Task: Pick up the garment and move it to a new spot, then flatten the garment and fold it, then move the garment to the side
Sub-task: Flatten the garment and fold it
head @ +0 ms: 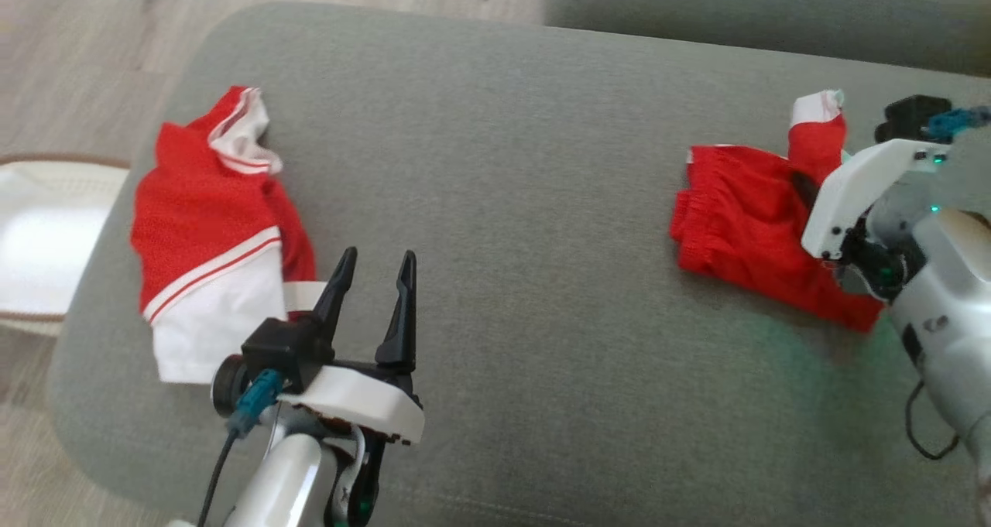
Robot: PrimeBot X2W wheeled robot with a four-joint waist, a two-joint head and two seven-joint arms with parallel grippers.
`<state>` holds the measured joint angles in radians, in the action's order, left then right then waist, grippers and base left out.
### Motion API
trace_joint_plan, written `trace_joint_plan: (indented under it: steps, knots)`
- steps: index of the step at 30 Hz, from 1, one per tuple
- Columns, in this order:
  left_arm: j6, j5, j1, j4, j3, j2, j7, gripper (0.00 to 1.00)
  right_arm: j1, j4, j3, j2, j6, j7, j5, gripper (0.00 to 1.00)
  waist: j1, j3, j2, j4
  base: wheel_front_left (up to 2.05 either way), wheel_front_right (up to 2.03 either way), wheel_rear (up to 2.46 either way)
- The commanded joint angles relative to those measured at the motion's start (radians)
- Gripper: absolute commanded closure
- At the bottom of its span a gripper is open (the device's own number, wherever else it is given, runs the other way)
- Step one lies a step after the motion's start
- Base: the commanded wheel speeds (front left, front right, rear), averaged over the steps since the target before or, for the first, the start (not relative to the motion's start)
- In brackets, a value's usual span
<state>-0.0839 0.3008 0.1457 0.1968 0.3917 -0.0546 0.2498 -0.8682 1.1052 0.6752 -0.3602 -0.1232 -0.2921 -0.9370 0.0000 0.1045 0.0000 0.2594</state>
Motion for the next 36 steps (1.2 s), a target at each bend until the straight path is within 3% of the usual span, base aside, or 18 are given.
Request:
trace_joint_plan:
  steps: [1,3,4,5,6,13,18,24,29,31,36]
  knots:
    - [0.003,-0.002,0.022,-0.029,-0.025,0.003,0.012,0.0,-0.041,-0.001,0.015,0.013,-0.008,0.001,0.013,1.0,0.0,0.002,0.0,0.03,0.0,0.0,0.0]
    - [0.002,-0.001,0.025,-0.03,-0.023,0.004,0.012,0.0,-0.048,0.021,0.019,0.034,-0.008,0.003,0.014,1.0,0.0,0.003,0.0,0.045,0.0,0.0,0.0]
    - [0.001,0.0,0.026,-0.031,-0.023,0.004,0.012,0.0,-0.051,0.032,0.021,0.043,-0.008,0.006,0.015,0.85,0.0,0.003,0.0,0.049,0.0,0.0,0.0]
    - [-0.002,0.005,0.025,-0.031,-0.022,0.004,0.012,0.0,-0.053,0.048,0.026,0.063,-0.008,0.007,0.014,0.01,0.0,0.002,0.0,0.052,0.0,0.0,0.0]
    - [-0.004,0.007,0.025,-0.031,-0.022,0.004,0.012,0.0,-0.051,0.046,0.027,0.073,-0.008,0.006,0.008,0.0,0.0,0.002,0.0,0.051,0.0,0.0,0.0]
    - [-0.014,0.016,0.019,-0.028,-0.032,0.004,0.012,0.0,-0.023,-0.062,0.013,0.099,-0.008,0.078,-0.072,0.0,0.0,-0.012,0.0,-0.005,0.0,0.0,0.0]
    - [-0.014,0.017,0.013,-0.028,-0.038,0.004,0.012,0.0,0.009,-0.161,-0.009,0.029,-0.008,0.206,-0.114,0.0,0.0,-0.029,0.0,-0.052,0.0,0.0,0.0]
    - [-0.011,0.016,0.005,-0.029,-0.041,0.004,0.012,0.0,0.054,-0.119,-0.054,-0.066,-0.008,0.306,-0.131,0.0,0.0,-0.041,0.0,-0.074,0.0,0.0,0.0]
    - [-0.007,0.017,0.002,-0.027,-0.039,0.004,0.012,0.0,0.106,-0.068,-0.089,-0.078,-0.008,0.285,-0.192,0.03,0.0,-0.042,0.0,-0.077,0.0,0.0,0.0]
    - [-0.005,0.017,0.002,-0.025,-0.037,0.004,0.012,0.0,0.122,-0.07,-0.108,-0.067,-0.008,0.254,-0.236,1.0,0.0,-0.042,0.0,-0.074,0.0,0.0,0.0]
    - [0.001,0.012,0.007,-0.014,-0.035,0.004,0.012,0.0,0.155,-0.053,-0.188,-0.022,-0.008,0.103,-0.399,1.0,0.0,-0.041,0.0,-0.055,0.0,0.0,0.0]
